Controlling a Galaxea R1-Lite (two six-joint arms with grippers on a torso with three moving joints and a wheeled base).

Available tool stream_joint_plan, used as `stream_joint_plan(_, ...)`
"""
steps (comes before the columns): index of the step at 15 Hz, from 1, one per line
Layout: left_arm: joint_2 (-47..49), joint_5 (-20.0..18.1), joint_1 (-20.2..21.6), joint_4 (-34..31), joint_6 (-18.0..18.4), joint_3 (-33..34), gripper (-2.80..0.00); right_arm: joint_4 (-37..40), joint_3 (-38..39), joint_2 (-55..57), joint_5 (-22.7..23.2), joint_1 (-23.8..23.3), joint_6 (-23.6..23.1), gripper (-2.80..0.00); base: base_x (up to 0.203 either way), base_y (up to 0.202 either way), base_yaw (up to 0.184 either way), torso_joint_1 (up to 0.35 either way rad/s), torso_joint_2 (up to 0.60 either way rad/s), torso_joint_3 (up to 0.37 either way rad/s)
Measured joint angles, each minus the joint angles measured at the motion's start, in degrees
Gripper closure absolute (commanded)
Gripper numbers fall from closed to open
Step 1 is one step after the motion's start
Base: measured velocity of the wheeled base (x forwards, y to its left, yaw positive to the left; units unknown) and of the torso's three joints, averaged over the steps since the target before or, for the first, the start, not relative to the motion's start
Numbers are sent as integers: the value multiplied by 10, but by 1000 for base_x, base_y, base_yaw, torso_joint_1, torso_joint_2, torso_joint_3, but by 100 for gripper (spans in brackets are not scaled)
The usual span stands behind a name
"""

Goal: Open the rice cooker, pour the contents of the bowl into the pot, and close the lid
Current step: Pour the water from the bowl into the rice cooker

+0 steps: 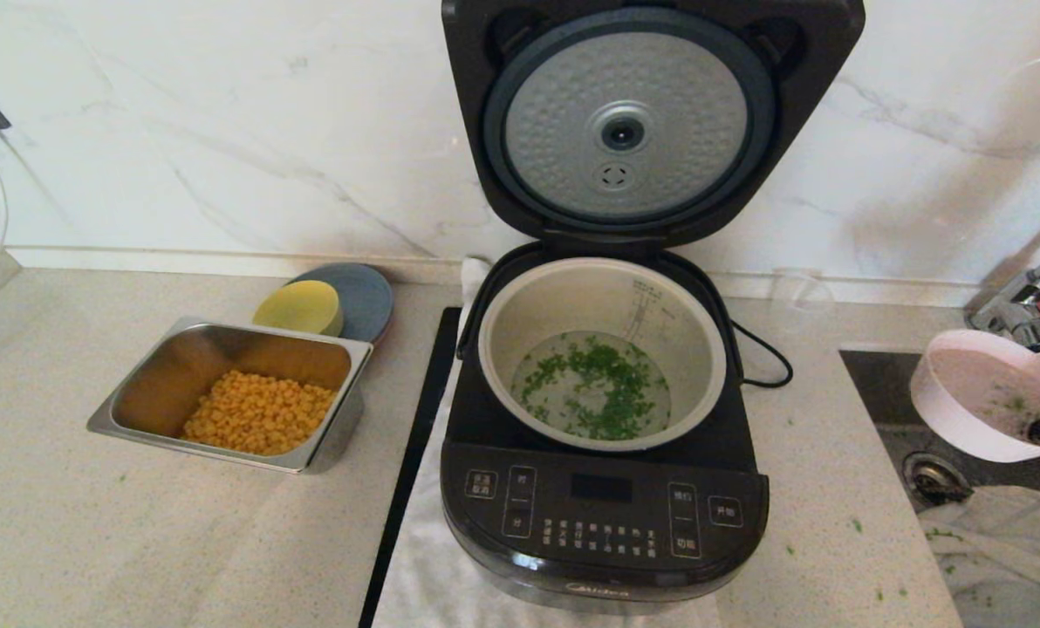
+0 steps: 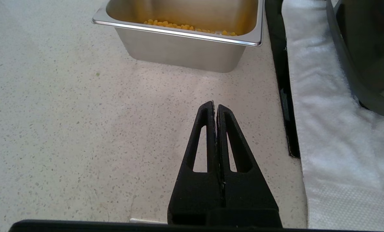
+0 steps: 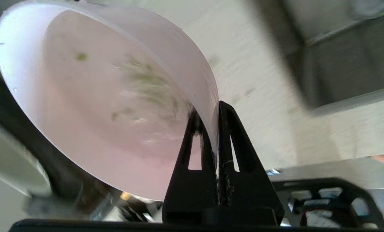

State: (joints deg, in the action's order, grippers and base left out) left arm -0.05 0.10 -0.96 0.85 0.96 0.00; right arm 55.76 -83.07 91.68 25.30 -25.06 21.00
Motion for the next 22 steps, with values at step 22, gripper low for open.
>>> stream_joint_plan(22, 0, 0, 0, 0, 0, 0, 0, -28, -274, 110, -248, 599, 188, 0, 0, 0, 0, 0, 0, 0)
